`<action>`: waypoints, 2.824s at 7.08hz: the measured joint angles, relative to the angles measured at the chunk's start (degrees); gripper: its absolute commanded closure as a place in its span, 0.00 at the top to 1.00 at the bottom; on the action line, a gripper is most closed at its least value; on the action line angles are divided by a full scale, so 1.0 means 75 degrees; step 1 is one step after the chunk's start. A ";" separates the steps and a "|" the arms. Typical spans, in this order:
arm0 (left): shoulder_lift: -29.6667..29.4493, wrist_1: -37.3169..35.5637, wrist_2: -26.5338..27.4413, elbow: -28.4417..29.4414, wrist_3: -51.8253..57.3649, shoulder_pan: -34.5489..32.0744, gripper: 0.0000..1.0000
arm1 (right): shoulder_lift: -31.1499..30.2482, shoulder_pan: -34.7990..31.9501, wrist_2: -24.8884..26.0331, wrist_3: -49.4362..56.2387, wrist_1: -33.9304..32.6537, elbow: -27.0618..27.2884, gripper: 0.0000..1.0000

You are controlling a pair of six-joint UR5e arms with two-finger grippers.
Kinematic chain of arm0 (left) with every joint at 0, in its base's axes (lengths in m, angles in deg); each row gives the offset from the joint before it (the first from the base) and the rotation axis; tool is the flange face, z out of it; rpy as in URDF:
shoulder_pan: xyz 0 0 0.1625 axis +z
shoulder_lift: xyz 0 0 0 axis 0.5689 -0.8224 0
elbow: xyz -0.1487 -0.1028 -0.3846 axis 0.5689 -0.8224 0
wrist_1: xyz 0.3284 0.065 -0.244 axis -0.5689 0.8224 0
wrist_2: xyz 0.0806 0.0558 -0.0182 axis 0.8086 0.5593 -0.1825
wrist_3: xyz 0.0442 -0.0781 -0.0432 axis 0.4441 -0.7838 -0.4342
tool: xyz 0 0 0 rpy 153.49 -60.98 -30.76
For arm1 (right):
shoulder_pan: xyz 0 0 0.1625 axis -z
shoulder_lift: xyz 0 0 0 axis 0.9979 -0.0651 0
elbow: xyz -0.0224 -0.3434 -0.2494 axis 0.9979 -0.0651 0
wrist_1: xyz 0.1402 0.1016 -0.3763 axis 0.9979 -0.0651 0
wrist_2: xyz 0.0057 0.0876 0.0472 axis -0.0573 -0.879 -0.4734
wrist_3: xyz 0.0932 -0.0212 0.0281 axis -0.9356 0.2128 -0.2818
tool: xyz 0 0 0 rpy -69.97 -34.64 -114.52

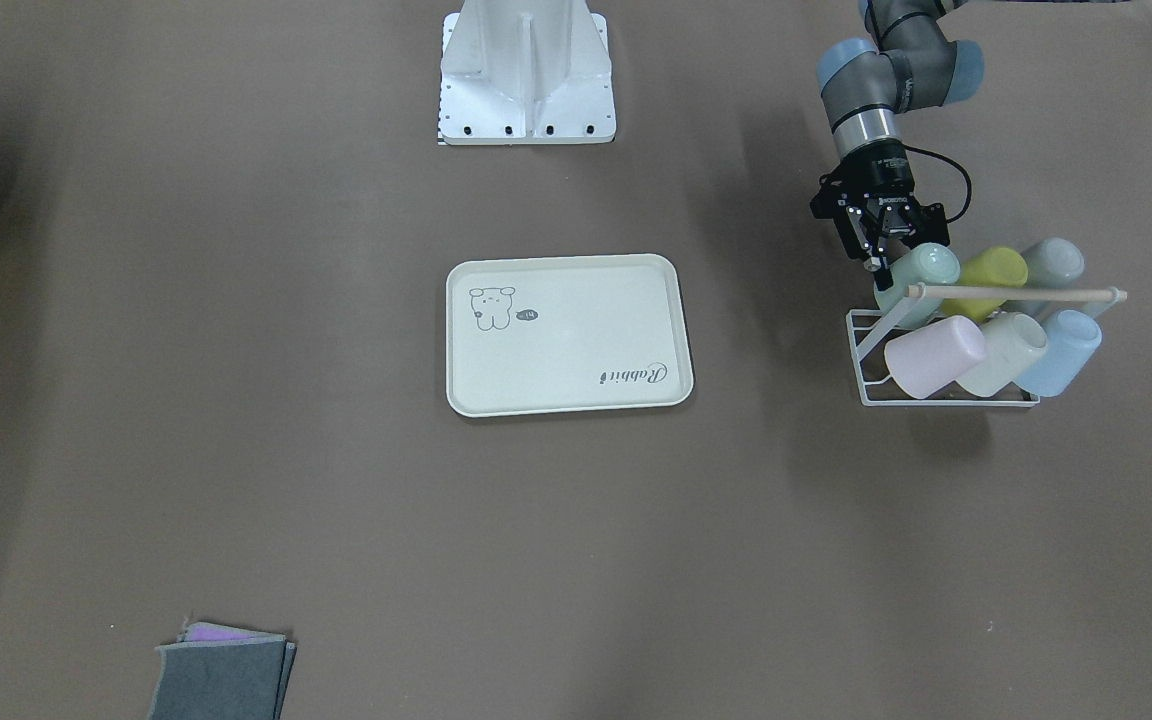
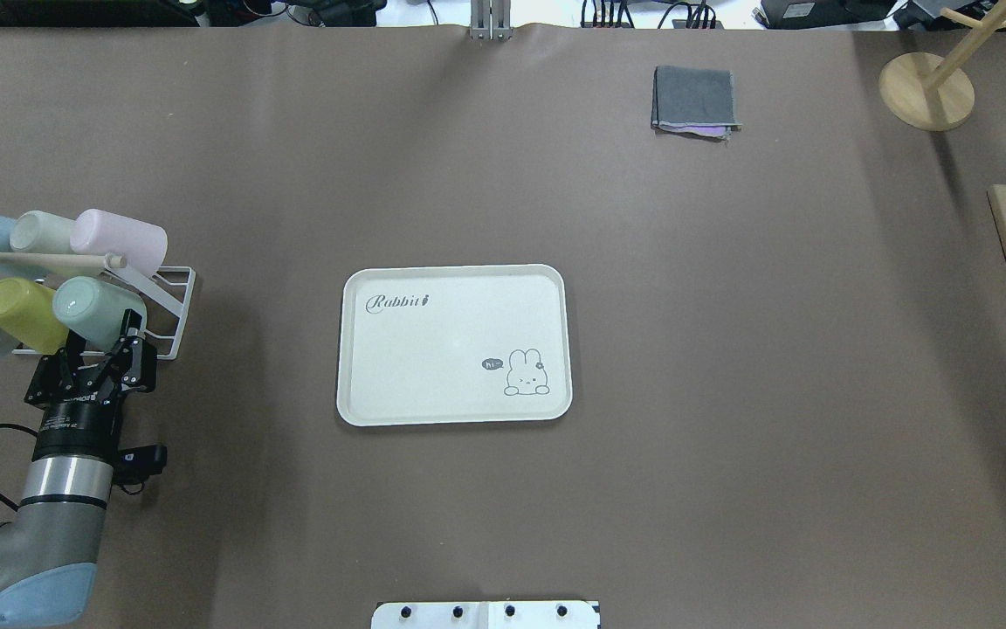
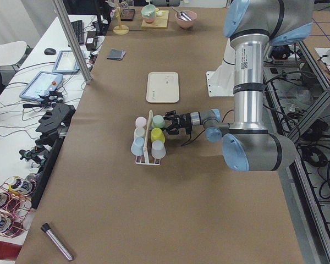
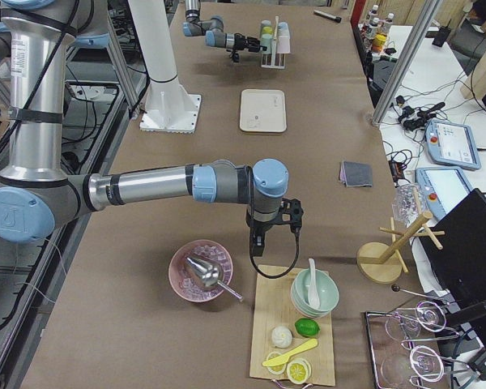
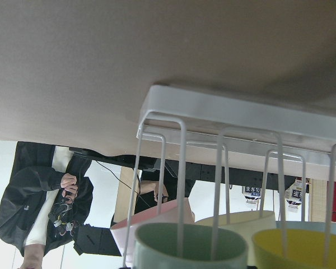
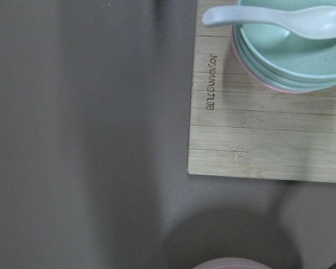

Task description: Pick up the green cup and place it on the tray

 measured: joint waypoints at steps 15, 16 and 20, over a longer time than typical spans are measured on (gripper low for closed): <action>0.1274 0.1475 -0.0110 -0.1811 0.1090 -0.0028 0.75 | -0.0097 -0.0251 -0.0060 0.0000 0.0000 0.0112 1.00; 0.1323 0.1651 -0.0109 -0.1923 0.1121 -0.0028 0.73 | -0.0102 -0.0259 -0.0059 0.0000 0.0000 0.0109 1.00; 0.1443 0.3200 -0.0315 -0.2221 -0.0919 -0.0016 0.73 | -0.0119 -0.0262 -0.0018 0.0011 0.0000 0.0060 1.00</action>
